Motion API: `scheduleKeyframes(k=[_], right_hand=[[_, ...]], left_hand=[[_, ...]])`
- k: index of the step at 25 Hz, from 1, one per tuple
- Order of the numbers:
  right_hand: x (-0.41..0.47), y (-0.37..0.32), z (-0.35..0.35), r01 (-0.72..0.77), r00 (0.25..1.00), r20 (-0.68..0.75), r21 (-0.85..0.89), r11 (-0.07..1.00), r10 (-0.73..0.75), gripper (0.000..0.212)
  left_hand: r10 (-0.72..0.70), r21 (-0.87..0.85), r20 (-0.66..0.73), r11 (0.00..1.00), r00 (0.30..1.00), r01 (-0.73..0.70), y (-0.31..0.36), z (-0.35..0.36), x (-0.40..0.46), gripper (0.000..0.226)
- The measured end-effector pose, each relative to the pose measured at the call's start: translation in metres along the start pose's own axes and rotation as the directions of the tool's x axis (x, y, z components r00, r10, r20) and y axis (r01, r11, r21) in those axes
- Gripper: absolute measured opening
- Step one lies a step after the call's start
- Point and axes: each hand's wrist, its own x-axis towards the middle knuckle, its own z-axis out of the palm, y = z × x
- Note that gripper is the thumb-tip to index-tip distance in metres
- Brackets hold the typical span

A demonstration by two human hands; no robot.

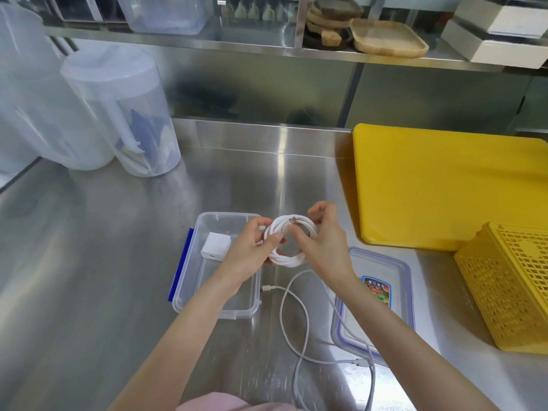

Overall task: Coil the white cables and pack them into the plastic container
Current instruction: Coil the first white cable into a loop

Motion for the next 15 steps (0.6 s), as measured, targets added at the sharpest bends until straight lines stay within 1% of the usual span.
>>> scheduleKeyframes(k=[1,3,6,8,10,12,14,15], right_hand=[[0.001,0.0,0.003,-0.016,1.0,0.024,-0.006,1.0,0.016,0.034],[0.004,0.001,0.012,-0.045,0.995,0.091,-0.024,0.999,0.047,0.03],[0.009,0.002,0.026,-0.101,0.968,0.228,-0.011,0.995,0.101,0.02],[0.013,0.002,0.036,-0.122,0.94,0.316,-0.035,0.992,0.127,0.021],[0.015,0.001,0.049,-0.049,0.921,0.377,-0.144,0.988,0.1,0.021],[0.016,0.002,0.063,0.046,0.894,0.44,-0.273,0.961,0.082,0.019],[0.016,0.003,0.076,0.161,0.848,0.521,-0.421,0.892,0.093,0.022],[0.016,0.004,0.082,0.241,0.818,0.567,-0.494,0.835,0.1,0.024]], left_hand=[[-0.01,0.036,-0.023,0.999,1.0,0.011,-0.002,-0.003,0.0,0.019],[-0.017,0.163,-0.083,0.986,0.996,0.03,-0.006,-0.011,-0.001,0.027],[0.042,0.327,-0.18,0.945,0.983,0.02,-0.013,-0.03,0.001,0.026],[0.065,0.392,-0.234,0.919,0.97,0.033,-0.022,-0.046,-0.001,0.022],[0.07,0.444,-0.283,0.894,0.957,0.066,-0.031,-0.062,-0.003,0.021],[0.064,0.51,-0.293,0.854,0.954,0.1,-0.041,-0.073,-0.005,0.021],[0.026,0.592,-0.263,0.794,0.964,0.14,-0.049,-0.078,-0.004,0.022],[0.006,0.633,-0.239,0.759,0.971,0.151,-0.053,-0.079,-0.003,0.022]])
